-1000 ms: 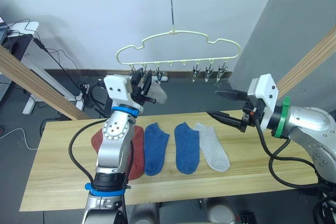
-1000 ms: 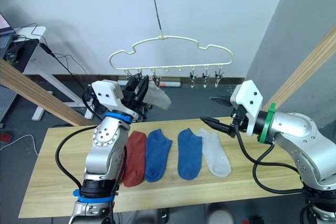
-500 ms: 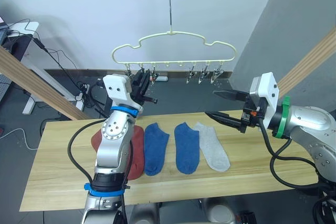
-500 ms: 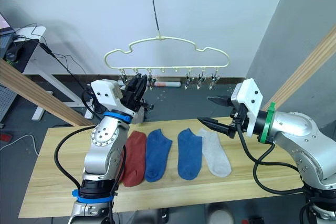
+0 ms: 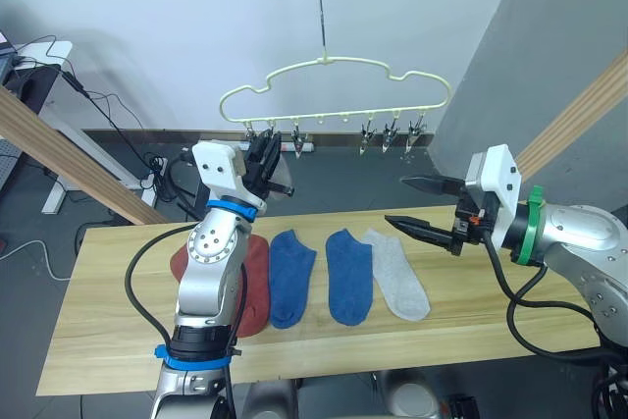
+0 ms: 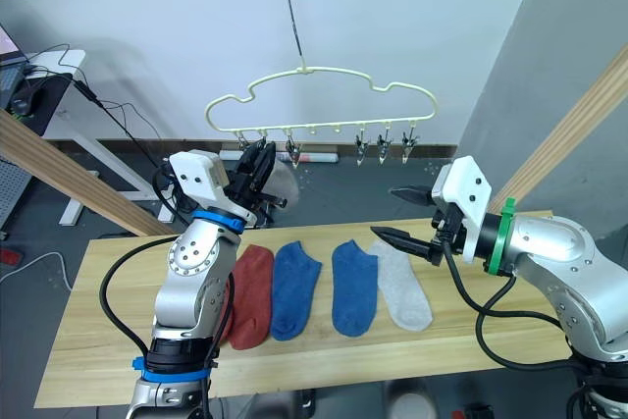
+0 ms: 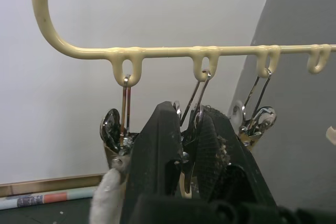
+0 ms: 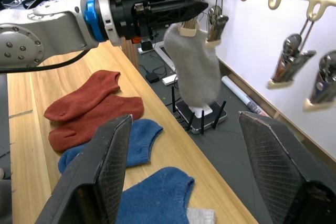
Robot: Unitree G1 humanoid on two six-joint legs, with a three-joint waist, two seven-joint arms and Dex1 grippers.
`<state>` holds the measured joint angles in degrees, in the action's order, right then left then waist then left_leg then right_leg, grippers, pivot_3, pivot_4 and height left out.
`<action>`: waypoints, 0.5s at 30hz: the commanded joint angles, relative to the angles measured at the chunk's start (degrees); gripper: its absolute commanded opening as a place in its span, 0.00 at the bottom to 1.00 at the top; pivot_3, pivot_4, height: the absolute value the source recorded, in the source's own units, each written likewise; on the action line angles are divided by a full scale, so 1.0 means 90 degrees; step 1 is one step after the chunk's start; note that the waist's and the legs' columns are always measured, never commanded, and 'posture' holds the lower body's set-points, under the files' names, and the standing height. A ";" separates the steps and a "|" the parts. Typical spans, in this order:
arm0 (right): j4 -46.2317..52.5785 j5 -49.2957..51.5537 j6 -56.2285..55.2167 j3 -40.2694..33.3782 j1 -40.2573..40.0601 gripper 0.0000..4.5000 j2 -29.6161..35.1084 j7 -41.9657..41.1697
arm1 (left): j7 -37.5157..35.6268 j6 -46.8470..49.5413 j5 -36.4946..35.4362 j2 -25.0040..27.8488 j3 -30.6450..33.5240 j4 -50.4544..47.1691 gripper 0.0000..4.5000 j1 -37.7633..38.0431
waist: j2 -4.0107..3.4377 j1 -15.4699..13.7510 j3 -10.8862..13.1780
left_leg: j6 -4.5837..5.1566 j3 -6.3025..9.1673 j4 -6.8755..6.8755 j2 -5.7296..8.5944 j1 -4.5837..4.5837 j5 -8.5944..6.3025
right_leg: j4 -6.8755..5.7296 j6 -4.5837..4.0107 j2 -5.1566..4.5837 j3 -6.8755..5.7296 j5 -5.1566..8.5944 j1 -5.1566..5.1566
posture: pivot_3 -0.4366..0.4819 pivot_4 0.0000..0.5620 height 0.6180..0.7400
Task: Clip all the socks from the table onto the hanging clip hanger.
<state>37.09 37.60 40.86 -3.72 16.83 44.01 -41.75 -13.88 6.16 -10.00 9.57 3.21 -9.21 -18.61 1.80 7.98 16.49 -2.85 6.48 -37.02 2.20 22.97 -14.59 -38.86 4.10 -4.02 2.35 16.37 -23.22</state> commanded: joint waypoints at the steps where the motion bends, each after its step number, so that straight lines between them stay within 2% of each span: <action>1: 0.0181 -0.0059 -0.0209 -0.0063 -0.0095 0.74 0.0060 -0.0093 | -0.0031 -0.0094 -0.0067 0.0042 0.0061 -0.0313 0.06 0.0040 | 0.0000 0.0000 0.0000 | 0.0000 0.0000 0.0000 0.0000 0.0000 0.0000 | 0.0000 0.0000 0.0000 0.0000 0.0000 0.0000 | 0.17 0.50 1.00; 5: 0.0168 -0.0079 -0.0249 -0.0077 -0.0140 0.74 0.0051 -0.0107 | 0.0010 -0.0068 -0.0043 0.0064 0.0084 -0.0341 0.06 0.0069 | 0.0000 -0.0001 0.0000 | 0.0000 -0.0001 0.0000 -0.0001 0.0000 0.0000 | 0.0000 0.0000 0.0000 0.0001 0.0000 0.0000 | 0.17 0.50 1.00; 6: 0.0164 -0.0081 -0.0254 -0.0077 -0.0141 0.74 0.0052 -0.0108 | 0.0012 -0.0055 -0.0059 0.0054 0.0090 -0.0329 0.22 0.0065 | 0.0000 0.0000 0.0000 | 0.0000 0.0000 0.0000 -0.0001 0.0000 0.0000 | 0.0000 0.0000 0.0000 0.0001 0.0000 0.0000 | 0.17 0.50 1.00; 9: 0.0152 -0.0081 -0.0270 -0.0089 -0.0147 0.74 0.0060 -0.0103 | 0.0042 -0.0034 -0.0003 0.0057 0.0064 -0.0294 0.41 0.0043 | 0.0000 0.0000 0.0000 | 0.0000 -0.0001 -0.0001 -0.0001 0.0000 0.0000 | -0.0001 0.0000 0.0000 0.0001 0.0000 0.0000 | 0.17 0.50 1.00; 15: 0.0106 -0.0061 -0.0266 -0.0122 -0.0113 0.74 0.0087 -0.0113 | 0.0179 0.0066 0.0097 0.0050 0.0013 -0.0278 0.41 -0.0031 | 0.0000 0.0000 0.0000 | 0.0000 0.0000 -0.0001 0.0000 0.0000 0.0000 | -0.0001 0.0001 0.0000 0.0001 0.0000 0.0000 | 0.17 0.50 1.00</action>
<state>36.92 37.05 39.40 -3.32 15.73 44.04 -42.37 -12.91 7.09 -9.69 9.83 3.30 -9.21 -18.29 1.80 7.98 16.49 -2.84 6.48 -37.03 2.20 22.97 -14.59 -38.87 4.11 -4.01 2.36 16.37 -23.22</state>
